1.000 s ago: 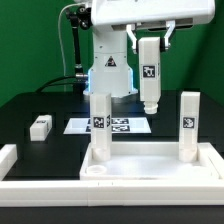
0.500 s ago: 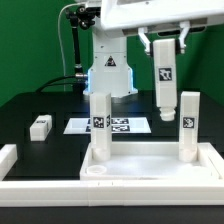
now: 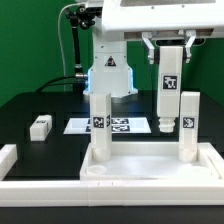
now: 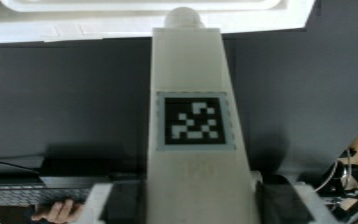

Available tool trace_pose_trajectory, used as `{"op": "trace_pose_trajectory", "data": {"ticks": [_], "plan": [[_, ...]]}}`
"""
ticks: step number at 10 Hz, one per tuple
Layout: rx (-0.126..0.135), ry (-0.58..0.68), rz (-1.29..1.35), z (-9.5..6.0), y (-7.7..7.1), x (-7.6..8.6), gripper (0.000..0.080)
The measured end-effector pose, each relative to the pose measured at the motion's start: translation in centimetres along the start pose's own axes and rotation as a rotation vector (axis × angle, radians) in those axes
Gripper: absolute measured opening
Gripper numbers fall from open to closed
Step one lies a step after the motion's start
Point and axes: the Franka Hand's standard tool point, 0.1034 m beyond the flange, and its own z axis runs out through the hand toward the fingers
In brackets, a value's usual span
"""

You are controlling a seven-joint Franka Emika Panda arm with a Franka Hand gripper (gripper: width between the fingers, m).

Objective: Assemble desk

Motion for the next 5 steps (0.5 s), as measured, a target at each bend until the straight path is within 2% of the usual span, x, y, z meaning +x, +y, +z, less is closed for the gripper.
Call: {"op": "trace_pose_trajectory", "data": {"ticks": [1, 3, 5], "plan": [[0.001, -0.003, 0.002, 0.1, -0.2, -0.1, 0.0291], [0.005, -0.007, 0.009, 1.6, -2.4, -0.1, 0.0291], [0.0, -0.015, 0.019, 3.0, -3.7, -0.6, 0.0291]]}}
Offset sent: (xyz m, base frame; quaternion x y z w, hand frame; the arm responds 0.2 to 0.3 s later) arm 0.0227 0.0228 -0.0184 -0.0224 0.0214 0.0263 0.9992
